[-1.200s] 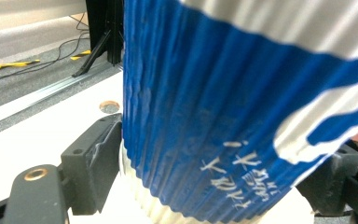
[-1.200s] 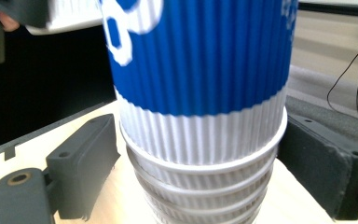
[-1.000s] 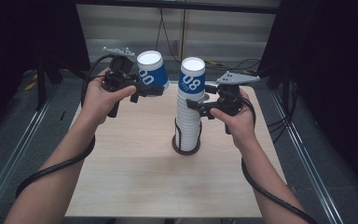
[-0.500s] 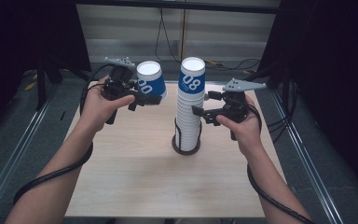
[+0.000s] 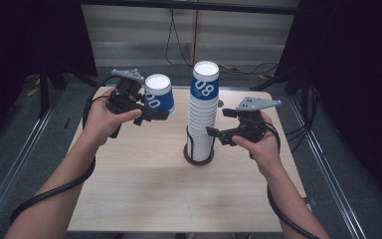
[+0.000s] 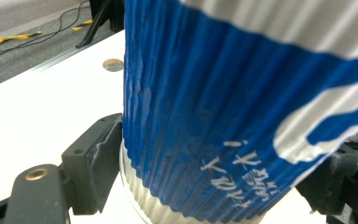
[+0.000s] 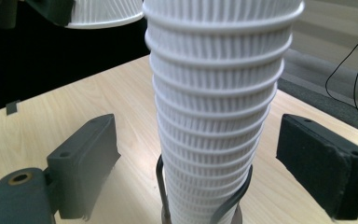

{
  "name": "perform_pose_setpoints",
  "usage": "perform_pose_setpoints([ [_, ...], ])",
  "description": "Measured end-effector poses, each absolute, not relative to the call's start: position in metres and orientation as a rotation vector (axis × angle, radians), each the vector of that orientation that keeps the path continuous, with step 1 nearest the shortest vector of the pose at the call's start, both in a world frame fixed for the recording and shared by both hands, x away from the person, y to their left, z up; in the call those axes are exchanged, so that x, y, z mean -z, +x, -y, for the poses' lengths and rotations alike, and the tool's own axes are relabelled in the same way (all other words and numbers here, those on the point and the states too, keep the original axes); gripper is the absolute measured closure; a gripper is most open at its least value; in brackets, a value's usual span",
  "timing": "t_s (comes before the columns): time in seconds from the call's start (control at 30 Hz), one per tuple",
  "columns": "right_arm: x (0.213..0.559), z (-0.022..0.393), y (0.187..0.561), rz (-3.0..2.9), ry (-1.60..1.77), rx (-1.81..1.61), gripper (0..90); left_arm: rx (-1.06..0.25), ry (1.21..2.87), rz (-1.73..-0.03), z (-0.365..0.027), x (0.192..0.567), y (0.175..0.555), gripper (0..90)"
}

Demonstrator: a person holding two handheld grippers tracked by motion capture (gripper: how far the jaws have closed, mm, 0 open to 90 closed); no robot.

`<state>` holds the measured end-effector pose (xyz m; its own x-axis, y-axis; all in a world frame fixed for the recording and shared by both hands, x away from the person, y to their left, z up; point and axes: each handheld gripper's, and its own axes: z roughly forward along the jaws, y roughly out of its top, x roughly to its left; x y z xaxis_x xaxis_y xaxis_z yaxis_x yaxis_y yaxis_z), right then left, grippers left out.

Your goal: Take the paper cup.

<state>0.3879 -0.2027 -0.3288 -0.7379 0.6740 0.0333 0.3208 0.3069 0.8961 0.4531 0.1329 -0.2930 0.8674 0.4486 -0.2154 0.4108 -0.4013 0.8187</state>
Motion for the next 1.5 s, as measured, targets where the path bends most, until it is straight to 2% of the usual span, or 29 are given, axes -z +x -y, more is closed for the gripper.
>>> perform_pose_setpoints([
  [1.5,0.384,0.209,0.365,-2.344,0.905,-1.394,12.2,-0.032,2.266,-0.549,-0.131,0.357,0.422,21.0],
])
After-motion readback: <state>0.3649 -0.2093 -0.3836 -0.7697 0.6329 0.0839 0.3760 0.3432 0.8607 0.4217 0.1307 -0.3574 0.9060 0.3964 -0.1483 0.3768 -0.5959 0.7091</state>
